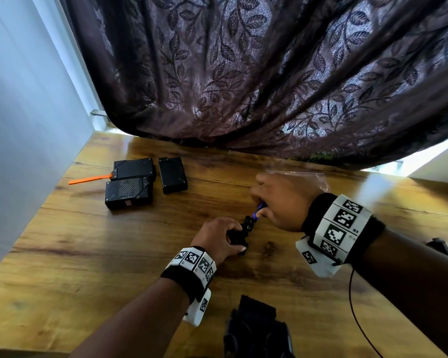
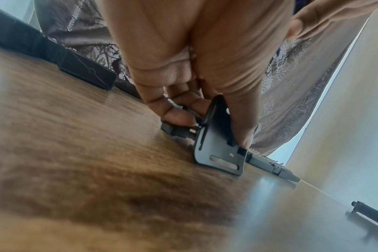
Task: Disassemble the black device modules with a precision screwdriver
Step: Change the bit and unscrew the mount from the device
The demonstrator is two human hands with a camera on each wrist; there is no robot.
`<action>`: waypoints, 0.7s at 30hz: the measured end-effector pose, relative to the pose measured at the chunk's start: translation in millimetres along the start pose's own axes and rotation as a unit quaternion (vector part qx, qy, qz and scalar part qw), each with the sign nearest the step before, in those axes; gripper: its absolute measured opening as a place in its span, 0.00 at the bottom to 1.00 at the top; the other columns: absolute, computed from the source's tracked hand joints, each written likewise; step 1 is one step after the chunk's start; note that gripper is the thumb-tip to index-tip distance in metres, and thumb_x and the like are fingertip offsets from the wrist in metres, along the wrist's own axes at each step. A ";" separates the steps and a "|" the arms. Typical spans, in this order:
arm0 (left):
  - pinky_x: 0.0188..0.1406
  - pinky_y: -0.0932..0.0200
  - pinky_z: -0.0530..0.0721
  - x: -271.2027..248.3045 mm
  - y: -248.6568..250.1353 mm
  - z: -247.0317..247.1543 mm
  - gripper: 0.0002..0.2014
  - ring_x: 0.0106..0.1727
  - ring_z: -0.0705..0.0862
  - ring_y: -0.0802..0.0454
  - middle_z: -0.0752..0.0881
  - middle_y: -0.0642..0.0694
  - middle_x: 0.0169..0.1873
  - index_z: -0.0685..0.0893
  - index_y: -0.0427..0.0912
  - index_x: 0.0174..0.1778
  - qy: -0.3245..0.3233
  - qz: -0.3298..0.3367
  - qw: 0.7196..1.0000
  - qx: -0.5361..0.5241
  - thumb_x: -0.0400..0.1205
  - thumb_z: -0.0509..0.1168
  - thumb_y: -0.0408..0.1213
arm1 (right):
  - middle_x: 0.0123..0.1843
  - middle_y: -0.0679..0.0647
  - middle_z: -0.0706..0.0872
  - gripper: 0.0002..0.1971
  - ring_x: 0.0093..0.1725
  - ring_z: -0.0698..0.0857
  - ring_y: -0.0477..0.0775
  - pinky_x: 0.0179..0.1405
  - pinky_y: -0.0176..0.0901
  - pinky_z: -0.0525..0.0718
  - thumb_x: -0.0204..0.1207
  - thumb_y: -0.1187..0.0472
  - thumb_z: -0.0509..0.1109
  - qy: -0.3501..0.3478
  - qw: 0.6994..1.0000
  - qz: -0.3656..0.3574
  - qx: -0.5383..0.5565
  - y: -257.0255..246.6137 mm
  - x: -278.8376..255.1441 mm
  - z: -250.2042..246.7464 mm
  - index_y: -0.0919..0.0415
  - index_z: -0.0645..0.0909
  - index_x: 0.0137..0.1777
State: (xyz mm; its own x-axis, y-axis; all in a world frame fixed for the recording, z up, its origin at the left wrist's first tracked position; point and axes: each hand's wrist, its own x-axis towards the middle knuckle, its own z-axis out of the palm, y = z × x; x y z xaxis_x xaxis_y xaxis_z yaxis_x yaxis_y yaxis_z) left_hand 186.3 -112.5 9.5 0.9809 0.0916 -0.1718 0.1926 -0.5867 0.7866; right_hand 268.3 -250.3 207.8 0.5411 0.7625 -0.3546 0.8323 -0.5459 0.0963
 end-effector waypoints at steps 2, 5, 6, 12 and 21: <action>0.45 0.70 0.82 -0.4 0.7 -0.2 0.24 0.42 0.84 0.65 0.84 0.63 0.61 0.87 0.55 0.62 0.000 -0.001 1.000 0.001 0.71 0.84 0.45 | 0.52 0.45 0.74 0.09 0.47 0.72 0.47 0.50 0.50 0.82 0.81 0.47 0.72 0.006 1.000 -0.003 -0.004 0.7 -1.0 -0.2 0.51 0.81 0.53; 0.44 0.72 0.81 -0.7 1.1 -1.1 0.23 0.42 0.84 0.66 0.84 0.65 0.59 0.87 0.54 0.63 0.000 -0.002 1.000 0.001 0.72 0.84 0.45 | 0.49 0.43 0.74 0.08 0.45 0.72 0.47 0.46 0.46 0.78 0.81 0.48 0.72 0.009 1.000 -0.021 0.001 -1.1 0.1 0.3 0.52 0.82 0.49; 0.43 0.73 0.80 -0.7 1.4 -1.4 0.23 0.41 0.84 0.66 0.83 0.66 0.58 0.87 0.54 0.63 0.000 -0.002 1.000 0.002 0.72 0.84 0.45 | 0.48 0.44 0.76 0.08 0.44 0.72 0.48 0.44 0.46 0.77 0.82 0.49 0.72 0.007 1.000 -0.024 0.004 -1.5 1.0 0.6 0.53 0.82 0.48; 0.43 0.73 0.80 -0.4 0.4 -1.0 0.22 0.45 0.85 0.66 0.84 0.66 0.56 0.88 0.55 0.61 0.004 0.000 1.000 0.010 0.72 0.84 0.46 | 0.45 0.48 0.84 0.11 0.41 0.80 0.51 0.42 0.47 0.80 0.82 0.46 0.71 -0.003 1.000 -0.018 0.022 -1.1 2.6 2.3 0.52 0.81 0.44; 0.55 0.63 0.86 2.7 -3.4 0.1 0.22 0.50 0.84 0.66 0.85 0.65 0.61 0.88 0.58 0.59 0.002 -0.003 1.000 0.009 0.70 0.84 0.48 | 0.60 0.48 0.77 0.10 0.56 0.78 0.50 0.47 0.44 0.78 0.84 0.51 0.70 -0.019 0.997 -0.067 -0.016 4.5 -2.6 0.4 0.52 0.80 0.61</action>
State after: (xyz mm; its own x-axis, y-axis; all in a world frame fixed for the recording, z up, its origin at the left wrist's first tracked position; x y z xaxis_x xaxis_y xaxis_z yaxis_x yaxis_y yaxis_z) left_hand 188.3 -110.3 6.3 0.9796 0.0986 -0.1749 0.1987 -0.6001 0.7748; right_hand 270.6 -254.9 208.8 0.4202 0.8138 -0.4014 0.9005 -0.4284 0.0741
